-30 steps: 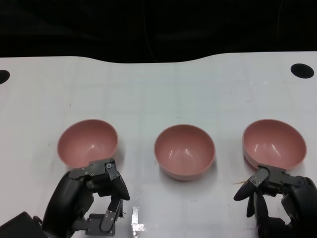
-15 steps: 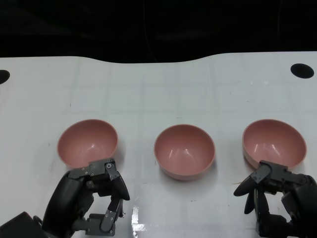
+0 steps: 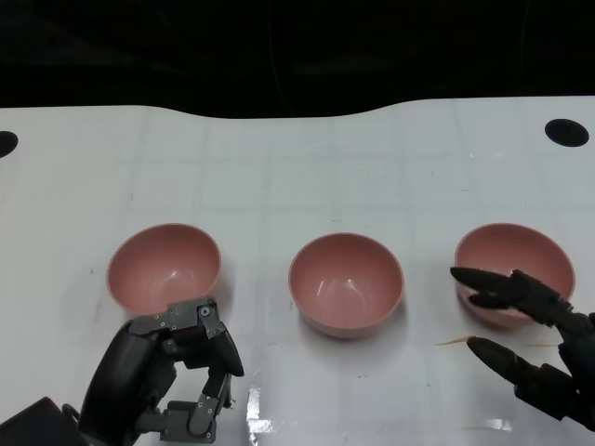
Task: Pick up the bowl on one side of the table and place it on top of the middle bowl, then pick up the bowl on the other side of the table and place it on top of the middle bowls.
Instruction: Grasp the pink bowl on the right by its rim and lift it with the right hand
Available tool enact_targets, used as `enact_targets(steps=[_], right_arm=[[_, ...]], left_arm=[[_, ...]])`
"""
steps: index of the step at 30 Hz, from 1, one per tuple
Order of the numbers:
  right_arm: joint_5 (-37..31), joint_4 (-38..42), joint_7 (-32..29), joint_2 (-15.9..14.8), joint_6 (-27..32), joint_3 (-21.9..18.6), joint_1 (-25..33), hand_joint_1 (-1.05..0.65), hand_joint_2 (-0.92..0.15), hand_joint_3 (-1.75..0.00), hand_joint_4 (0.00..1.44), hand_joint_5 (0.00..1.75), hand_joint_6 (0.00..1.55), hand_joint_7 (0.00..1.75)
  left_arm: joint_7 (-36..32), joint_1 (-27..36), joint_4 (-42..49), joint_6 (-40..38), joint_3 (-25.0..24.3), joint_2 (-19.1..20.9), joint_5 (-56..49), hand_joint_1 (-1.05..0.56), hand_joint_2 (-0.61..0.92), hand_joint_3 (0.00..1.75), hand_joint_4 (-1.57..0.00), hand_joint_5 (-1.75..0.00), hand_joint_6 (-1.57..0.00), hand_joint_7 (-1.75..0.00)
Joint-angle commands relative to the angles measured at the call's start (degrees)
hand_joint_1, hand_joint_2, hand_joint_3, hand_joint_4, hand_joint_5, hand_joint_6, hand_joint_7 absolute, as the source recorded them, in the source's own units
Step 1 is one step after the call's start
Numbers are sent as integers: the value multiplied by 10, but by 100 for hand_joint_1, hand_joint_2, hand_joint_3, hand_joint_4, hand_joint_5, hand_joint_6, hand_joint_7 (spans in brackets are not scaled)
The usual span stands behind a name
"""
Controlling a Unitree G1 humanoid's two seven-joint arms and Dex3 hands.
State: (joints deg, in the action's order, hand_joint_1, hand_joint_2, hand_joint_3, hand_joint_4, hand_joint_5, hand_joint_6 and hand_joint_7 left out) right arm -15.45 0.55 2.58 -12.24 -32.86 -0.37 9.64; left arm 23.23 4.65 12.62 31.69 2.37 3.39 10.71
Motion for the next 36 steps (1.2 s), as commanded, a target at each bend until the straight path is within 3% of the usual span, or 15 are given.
enact_targets(steps=[1,5,10,18,26,36], right_arm=[[-27,-15,-23,-12,7,-15,-4,-63,-87,0,1,82,26,19],[-90,-37,-49,-21,29,-23,-3,-66,-87,0,0,74,20,15],[-186,-78,-72,-28,102,-21,-3,-72,-86,0,0,64,17,13],[-335,-111,-60,-47,233,19,-31,-69,-85,0,0,60,20,12],[-416,-38,-58,-75,310,78,-96,-63,-81,0,7,64,31,10],[-439,107,-58,-92,372,150,-188,-56,-87,-1,43,22,48,2]], left_arm=[[6,-3,-2,5,-3,8,2,-23,31,144,-91,-170,-87,-142],[4,-2,-4,6,-3,7,-3,-23,31,143,-91,-170,-87,-142],[3,-4,1,7,-2,6,-6,-22,32,143,-90,-169,-86,-143],[7,-11,9,7,-1,3,0,-19,32,144,-91,-169,-87,-142],[2,-10,9,9,-2,2,-6,-19,30,146,-91,-167,-88,-141],[0,-4,-3,5,-1,2,-8,-20,29,146,-91,-169,-89,-141]])
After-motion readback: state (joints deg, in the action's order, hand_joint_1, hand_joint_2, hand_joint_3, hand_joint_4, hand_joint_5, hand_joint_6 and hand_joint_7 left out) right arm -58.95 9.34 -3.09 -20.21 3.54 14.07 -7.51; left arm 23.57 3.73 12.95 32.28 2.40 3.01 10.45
